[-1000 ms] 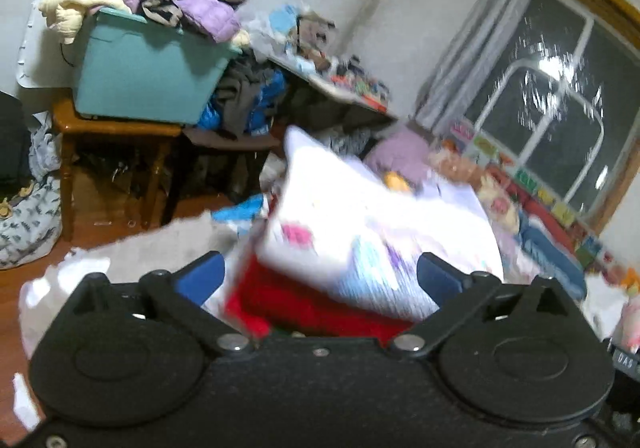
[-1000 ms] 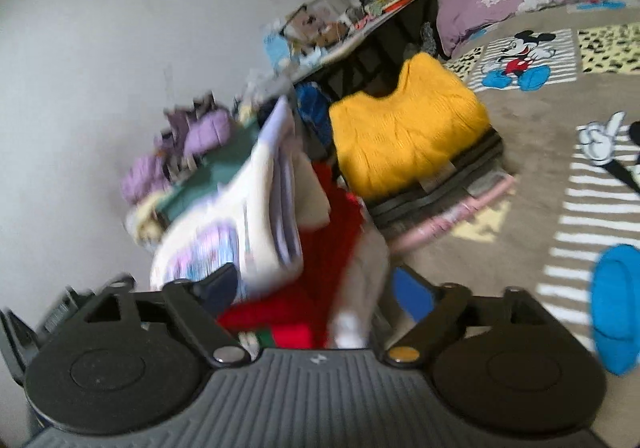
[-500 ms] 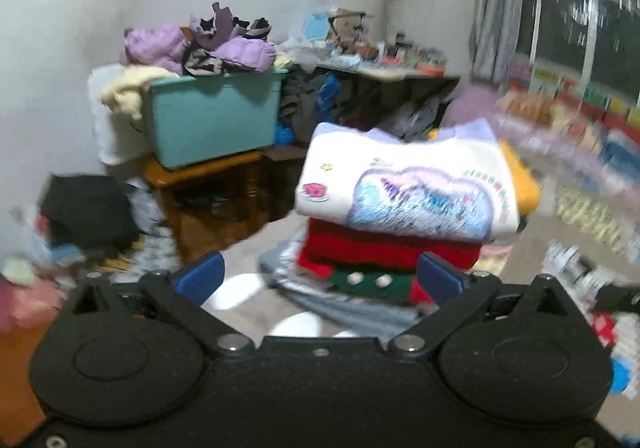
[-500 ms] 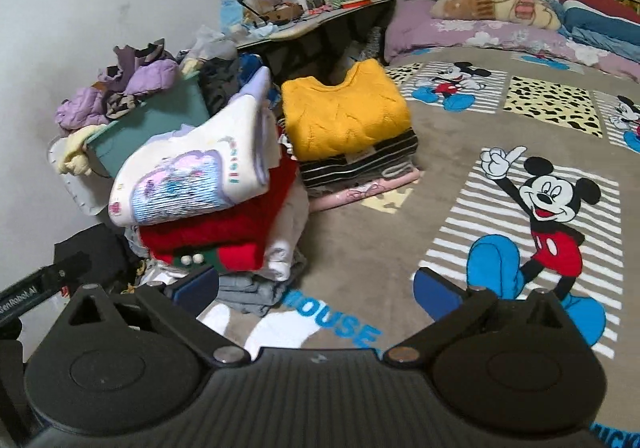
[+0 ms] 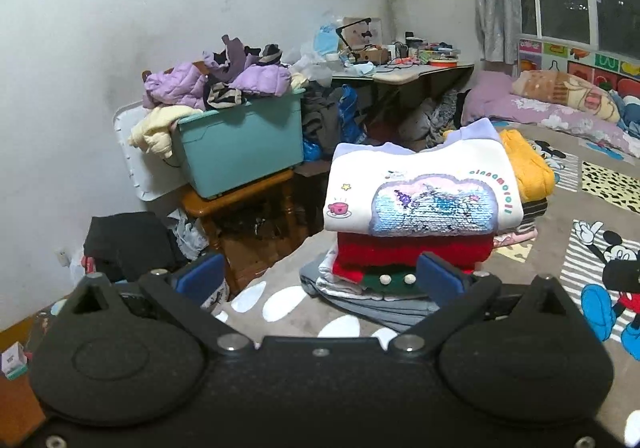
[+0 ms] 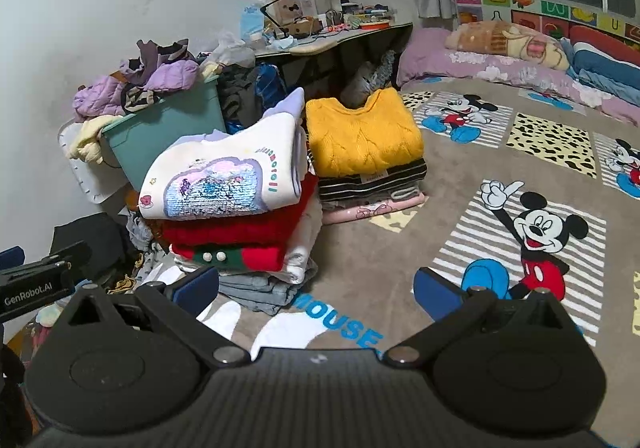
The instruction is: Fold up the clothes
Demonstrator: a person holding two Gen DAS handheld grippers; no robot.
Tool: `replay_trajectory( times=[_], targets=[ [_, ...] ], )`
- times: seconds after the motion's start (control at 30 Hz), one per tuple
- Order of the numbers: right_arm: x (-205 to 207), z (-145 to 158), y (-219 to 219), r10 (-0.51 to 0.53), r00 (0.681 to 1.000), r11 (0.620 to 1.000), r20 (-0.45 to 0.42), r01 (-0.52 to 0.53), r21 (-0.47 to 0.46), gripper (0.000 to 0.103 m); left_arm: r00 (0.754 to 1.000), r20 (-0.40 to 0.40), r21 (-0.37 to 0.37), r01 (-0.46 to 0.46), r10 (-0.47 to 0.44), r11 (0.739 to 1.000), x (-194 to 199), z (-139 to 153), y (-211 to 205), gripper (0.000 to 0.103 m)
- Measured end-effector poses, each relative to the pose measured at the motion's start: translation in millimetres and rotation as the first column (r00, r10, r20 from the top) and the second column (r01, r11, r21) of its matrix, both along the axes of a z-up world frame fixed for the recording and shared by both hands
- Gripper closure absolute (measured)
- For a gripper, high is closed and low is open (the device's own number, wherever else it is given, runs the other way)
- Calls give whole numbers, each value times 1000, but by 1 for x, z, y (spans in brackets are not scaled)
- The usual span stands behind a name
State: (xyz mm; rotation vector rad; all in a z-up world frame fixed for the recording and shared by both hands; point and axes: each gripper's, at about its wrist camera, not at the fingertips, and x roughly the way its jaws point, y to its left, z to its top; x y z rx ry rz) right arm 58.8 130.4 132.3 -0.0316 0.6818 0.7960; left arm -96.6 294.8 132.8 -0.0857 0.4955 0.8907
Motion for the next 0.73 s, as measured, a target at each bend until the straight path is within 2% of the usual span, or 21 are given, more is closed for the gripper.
replay_trajectory(
  times=[0.3,0.53,0.63,0.73],
  targets=[
    [-8,5,-1,20,1000,1000,6,-20,0,0,1000,16,-9,-3,3,1000,-9,4,-1,0],
    [-15,7,0,34,999,999,-2,-34,11,0,1000,16,16,-4,4,1000,-11,5,-6,0],
    [-17,8,1,39,999,999,-4,-39,13,0,999,40,39,-34,32,999,-16,6,-8,0],
    [-20,8,0,42,999,999,-3,-42,9,0,998,51,22,-37,36,999,-18,7,-5,0]
  ],
)
